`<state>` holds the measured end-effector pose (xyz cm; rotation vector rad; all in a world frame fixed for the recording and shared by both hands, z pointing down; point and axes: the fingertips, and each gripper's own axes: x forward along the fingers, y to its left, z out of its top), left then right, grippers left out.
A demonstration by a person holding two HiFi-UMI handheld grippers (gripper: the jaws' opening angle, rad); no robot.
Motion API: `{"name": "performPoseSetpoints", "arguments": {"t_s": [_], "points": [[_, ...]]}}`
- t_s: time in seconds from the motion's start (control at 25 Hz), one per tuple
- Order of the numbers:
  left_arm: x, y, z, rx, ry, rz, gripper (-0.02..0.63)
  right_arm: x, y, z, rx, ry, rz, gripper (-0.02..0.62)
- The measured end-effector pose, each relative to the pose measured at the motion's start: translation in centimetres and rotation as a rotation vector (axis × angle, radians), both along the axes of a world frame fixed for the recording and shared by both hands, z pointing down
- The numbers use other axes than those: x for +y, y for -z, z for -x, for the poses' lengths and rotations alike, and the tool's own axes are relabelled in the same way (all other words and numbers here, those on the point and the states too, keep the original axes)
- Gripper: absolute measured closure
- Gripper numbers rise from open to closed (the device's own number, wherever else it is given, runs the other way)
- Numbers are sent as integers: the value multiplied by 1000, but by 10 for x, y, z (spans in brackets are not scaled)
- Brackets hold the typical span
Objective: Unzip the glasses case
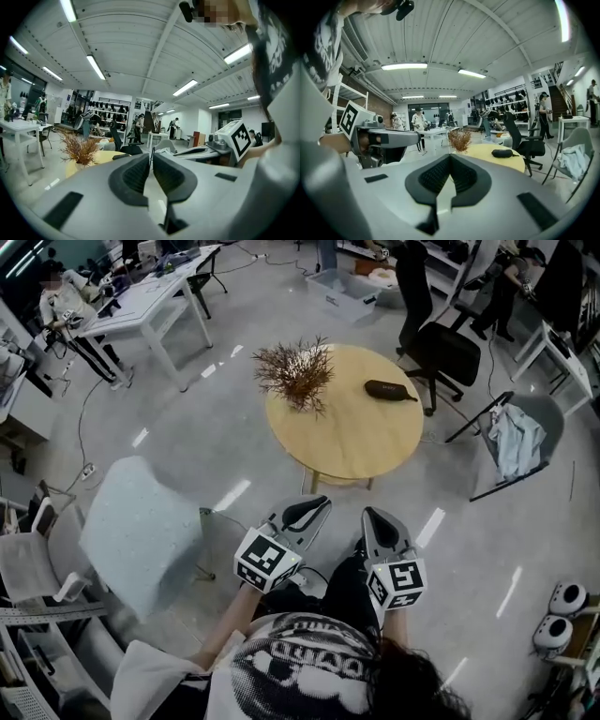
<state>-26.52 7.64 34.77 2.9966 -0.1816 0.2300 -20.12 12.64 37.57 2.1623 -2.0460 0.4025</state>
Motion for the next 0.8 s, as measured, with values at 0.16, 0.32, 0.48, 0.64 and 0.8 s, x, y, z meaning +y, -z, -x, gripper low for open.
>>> {"name": "performPoseSetpoints", "arguments": {"t_s": [0.16,0.32,0.48,0.64,0.8], "points": [[-9,-14,-63,-45,33,7,575,-14,-9,-61,-7,53,5,595],[-21,-11,-137,-57,72,-4,575,-24,0,-127,27,134,6,595],[-31,0,-195,-55,129,-12,575,-28,6,-185,20,188,11,595],[-37,-1,-232,-65,178,-17,575,-34,2,-228,22,226,11,595],[-38,-5,-250,-85,203,-13,575,-35,-5,-249,-1,241,12,595]]}}
